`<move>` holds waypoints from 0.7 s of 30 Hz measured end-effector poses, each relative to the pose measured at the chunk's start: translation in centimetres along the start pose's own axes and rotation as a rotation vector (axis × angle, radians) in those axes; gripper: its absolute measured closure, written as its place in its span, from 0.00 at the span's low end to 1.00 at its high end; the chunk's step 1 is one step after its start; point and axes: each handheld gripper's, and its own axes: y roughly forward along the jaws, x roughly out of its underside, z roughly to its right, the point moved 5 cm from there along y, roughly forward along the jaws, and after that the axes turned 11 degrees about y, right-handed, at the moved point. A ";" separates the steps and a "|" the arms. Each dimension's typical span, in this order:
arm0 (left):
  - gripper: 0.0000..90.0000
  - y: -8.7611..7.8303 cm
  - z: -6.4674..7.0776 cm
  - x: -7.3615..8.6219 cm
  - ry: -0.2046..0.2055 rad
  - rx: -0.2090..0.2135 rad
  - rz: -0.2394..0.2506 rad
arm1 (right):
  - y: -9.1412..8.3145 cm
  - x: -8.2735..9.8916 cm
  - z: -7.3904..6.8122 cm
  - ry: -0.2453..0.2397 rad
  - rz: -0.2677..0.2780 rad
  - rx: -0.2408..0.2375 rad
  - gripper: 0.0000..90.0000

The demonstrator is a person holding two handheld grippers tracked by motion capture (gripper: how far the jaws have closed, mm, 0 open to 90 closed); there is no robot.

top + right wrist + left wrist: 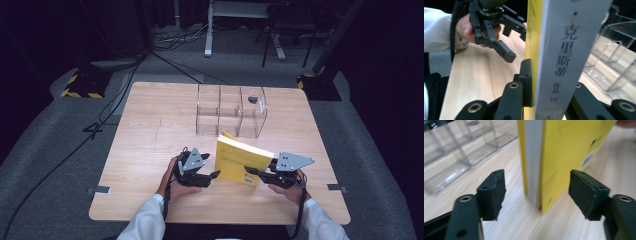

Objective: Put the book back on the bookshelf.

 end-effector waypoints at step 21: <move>0.20 -5.3 -1.0 6.7 -0.104 -0.108 -0.218 | -1.7 0.0 2.0 0.052 0.039 0.144 0.85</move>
